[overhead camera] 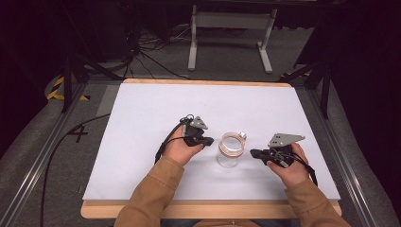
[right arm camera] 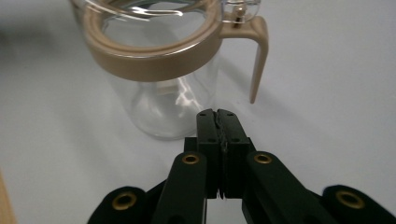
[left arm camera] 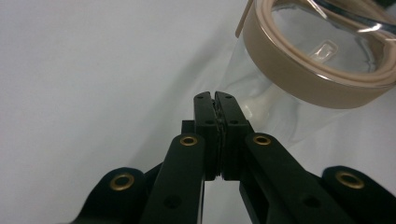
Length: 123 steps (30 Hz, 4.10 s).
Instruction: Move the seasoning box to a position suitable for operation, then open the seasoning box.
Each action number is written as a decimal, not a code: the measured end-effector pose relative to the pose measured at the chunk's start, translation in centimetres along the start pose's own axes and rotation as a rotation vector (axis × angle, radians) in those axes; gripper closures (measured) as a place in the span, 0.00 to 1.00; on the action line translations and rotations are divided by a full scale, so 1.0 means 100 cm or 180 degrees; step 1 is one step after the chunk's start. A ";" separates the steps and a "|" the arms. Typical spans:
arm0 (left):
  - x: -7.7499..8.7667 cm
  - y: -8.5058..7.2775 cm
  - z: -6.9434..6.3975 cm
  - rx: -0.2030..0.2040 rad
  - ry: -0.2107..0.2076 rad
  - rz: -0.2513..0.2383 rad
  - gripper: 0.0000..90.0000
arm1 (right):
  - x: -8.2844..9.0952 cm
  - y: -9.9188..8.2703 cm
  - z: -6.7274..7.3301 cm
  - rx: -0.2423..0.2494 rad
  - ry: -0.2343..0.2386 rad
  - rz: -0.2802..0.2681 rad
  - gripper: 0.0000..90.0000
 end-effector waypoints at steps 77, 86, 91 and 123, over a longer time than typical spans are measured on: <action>-0.040 -0.001 -0.006 0.0106 0.0067 -0.0184 0.99 | -0.002 -0.013 -0.036 -0.0450 -0.0088 -0.0348 1.00; -0.037 0.000 -0.012 0.0078 -0.0082 -0.0113 0.99 | -0.001 -0.014 -0.037 -0.0443 -0.0084 -0.0345 1.00; -0.034 0.000 -0.019 -0.0005 -0.0104 -0.0015 0.99 | -0.002 -0.012 -0.037 -0.0413 -0.0058 -0.0343 1.00; 0.029 0.032 -0.022 0.0009 -0.0214 -0.0460 0.96 | 0.024 -0.008 -0.048 -0.0487 -0.0128 -0.0509 1.00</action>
Point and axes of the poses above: each handheld gripper's, and its own axes: x roughly backward along the jaws, y roughly out of its top, z roughly to its left, the point moved 4 cm from there along -x, roughly forward along the jaws, and after that the axes turned 6 degrees about z, right-handed, at the moved point
